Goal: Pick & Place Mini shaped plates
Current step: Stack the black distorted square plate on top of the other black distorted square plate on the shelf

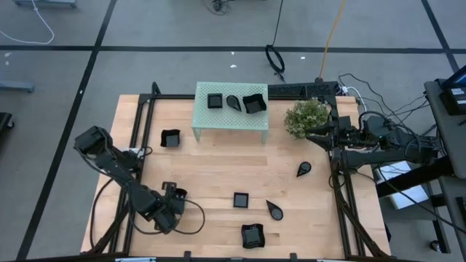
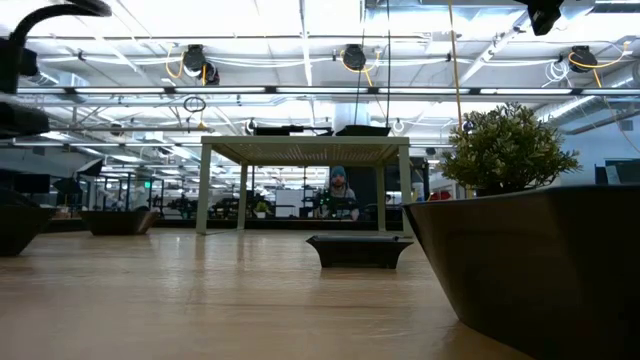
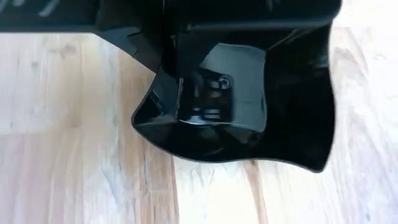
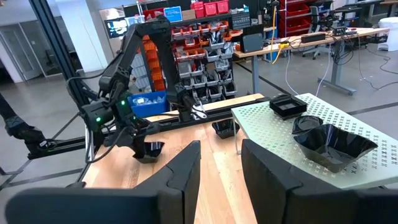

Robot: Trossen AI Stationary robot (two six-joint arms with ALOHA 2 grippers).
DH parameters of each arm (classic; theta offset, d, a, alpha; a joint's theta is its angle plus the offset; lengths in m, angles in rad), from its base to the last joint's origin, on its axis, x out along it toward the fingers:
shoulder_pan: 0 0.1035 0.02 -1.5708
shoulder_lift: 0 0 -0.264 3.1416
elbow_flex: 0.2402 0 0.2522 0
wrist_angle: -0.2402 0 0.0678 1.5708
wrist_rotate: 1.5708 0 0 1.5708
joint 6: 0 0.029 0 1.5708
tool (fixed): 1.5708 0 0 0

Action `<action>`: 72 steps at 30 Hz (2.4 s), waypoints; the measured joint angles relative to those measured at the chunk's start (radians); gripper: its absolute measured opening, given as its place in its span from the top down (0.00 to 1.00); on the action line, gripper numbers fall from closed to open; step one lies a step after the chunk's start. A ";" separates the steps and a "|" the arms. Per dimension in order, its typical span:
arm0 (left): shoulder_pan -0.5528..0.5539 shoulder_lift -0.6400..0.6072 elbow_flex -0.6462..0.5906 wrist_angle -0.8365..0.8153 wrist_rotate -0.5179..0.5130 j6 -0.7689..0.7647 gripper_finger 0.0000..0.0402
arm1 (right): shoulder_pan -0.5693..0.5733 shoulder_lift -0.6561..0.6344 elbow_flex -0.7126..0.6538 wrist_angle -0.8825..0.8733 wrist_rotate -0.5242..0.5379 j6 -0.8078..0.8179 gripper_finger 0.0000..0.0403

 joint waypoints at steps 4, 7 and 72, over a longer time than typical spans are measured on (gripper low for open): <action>0.060 -0.058 0.000 0.001 -0.084 0.168 0.98 | 0.000 0.000 0.000 0.000 0.000 0.000 0.74; 0.145 -0.120 0.000 0.001 -0.159 0.320 0.99 | 0.000 0.000 0.000 0.000 0.000 0.000 0.74; 0.769 -0.071 0.303 0.526 -0.052 0.830 0.72 | 0.000 0.072 -0.161 0.817 0.000 0.087 0.74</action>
